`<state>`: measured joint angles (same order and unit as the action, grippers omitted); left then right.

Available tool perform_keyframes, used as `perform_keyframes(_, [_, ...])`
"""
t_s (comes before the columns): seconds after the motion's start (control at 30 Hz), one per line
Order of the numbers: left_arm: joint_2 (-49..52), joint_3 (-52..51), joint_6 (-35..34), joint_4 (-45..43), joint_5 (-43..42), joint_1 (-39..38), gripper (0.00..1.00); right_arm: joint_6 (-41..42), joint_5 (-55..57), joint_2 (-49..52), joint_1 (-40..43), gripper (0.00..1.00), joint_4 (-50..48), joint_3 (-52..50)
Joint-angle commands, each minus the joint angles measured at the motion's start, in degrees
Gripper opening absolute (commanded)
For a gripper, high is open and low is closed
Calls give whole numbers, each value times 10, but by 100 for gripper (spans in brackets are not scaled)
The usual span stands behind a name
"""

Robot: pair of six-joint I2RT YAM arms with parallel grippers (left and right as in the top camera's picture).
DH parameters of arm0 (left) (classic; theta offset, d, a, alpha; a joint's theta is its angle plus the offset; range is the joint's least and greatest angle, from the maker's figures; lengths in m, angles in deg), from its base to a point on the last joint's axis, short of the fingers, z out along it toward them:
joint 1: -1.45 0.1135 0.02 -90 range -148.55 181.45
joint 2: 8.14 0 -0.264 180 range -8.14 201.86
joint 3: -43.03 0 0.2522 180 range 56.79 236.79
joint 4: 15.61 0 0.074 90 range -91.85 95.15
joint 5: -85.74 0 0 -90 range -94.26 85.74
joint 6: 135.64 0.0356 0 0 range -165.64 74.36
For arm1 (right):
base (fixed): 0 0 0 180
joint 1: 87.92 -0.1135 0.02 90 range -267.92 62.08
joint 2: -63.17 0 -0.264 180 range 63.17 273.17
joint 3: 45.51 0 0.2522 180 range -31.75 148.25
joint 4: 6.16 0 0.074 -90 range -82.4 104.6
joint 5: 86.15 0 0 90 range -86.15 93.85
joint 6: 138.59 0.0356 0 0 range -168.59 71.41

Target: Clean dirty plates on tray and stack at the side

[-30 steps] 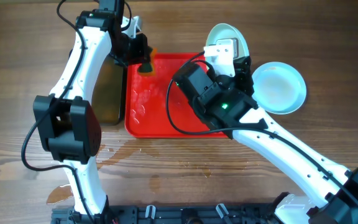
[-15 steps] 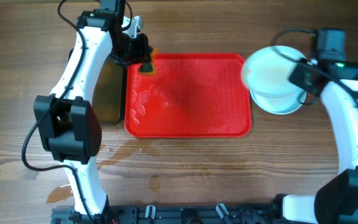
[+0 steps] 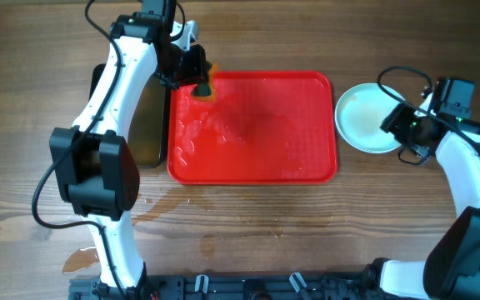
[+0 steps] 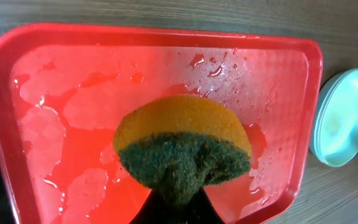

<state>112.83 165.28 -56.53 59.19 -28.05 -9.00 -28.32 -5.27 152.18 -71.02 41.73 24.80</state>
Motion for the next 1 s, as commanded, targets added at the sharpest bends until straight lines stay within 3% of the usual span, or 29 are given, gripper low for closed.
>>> perform_keyframes(0.0, [8, -7, -63, 14, 4, -4, 4, -29, -71, -19, -8, 65, 57, 68])
perform_keyframes(0.17, [-26, -7, -63, 93, 64, -1, 4, -68, -72, -75, -63, 72, 86, 118])
perform_keyframes(0.3, [-63, -7, -82, 145, 205, 10, 4, -68, -71, -82, -111, 75, 83, 117])
perform_keyframes(0.4, [-57, -9, -84, 141, 242, 48, 4, -68, -70, -78, -134, 76, 74, 117])
perform_keyframes(0.57, [-39, -69, -95, 64, 224, 104, 5, -68, -70, -78, -143, 77, 73, 116])
perform_keyframes(0.6, [-38, -79, -95, 57, 220, 108, 8, -68, -70, -78, -143, 77, 73, 116])
perform_keyframes(0.63, [-38, -83, -95, 56, 219, 108, 18, -68, -70, -78, -143, 77, 74, 116])
perform_keyframes(0.67, [-38, -83, -95, 55, 219, 108, 35, -68, -70, -78, -143, 77, 75, 116])
perform_keyframes(0.73, [-38, -83, -95, 54, 219, 108, 57, -68, -70, -78, -143, 77, 75, 116])
perform_keyframes(0.97, [-76, -37, -89, 98, 191, 108, 59, -68, -74, -79, -143, 77, 75, 117])
